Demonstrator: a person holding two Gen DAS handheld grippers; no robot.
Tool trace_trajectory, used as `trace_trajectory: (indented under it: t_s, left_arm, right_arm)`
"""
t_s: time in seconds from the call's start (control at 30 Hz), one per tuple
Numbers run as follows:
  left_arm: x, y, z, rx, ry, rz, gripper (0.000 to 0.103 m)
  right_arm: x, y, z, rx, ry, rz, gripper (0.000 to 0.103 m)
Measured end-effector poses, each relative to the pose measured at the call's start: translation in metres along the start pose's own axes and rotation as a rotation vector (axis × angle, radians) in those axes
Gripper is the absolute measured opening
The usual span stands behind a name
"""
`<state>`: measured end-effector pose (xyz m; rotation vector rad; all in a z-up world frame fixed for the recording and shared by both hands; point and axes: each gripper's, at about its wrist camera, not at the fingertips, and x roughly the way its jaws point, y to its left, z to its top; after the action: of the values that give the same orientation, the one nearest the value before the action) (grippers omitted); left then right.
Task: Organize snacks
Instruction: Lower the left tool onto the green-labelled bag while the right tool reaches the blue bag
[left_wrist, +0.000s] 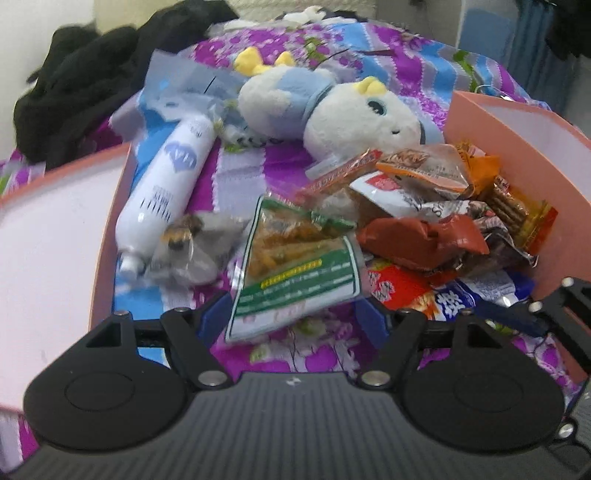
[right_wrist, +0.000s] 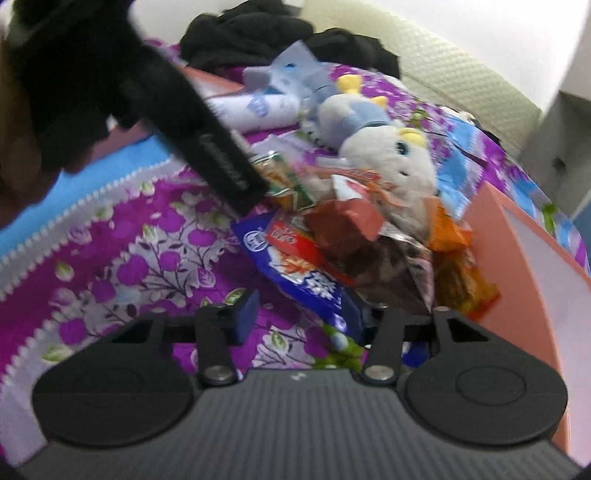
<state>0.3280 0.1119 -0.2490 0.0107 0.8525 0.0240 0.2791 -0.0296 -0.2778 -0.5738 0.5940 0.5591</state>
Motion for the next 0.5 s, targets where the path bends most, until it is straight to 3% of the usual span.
trace_trajectory:
  t_s: [0.1, 0.17, 0.23, 0.3, 0.5]
  left_arm:
    - [0.010, -0.003, 0.004, 0.048, -0.006, 0.010, 0.064]
    - [0.016, -0.003, 0.006, 0.058, 0.001, 0.005, 0.052]
    - [0.020, -0.002, 0.007, 0.057, 0.011, -0.009, 0.030]
    - [0.021, -0.002, 0.008, 0.055, 0.015, -0.023, 0.019]
    - [0.002, -0.001, 0.006, 0.035, 0.001, -0.033, 0.007]
  right_arm:
    - [0.011, 0.005, 0.001, -0.052, -0.012, -0.021, 0.026]
    - [0.017, 0.006, 0.002, -0.060, -0.011, -0.023, 0.022]
    - [0.017, 0.007, 0.002, -0.063, -0.008, -0.024, 0.016]
    - [0.014, 0.006, 0.003, -0.057, -0.008, -0.022, 0.013]
    - [-0.009, 0.002, 0.001, -0.027, -0.009, -0.035, 0.006]
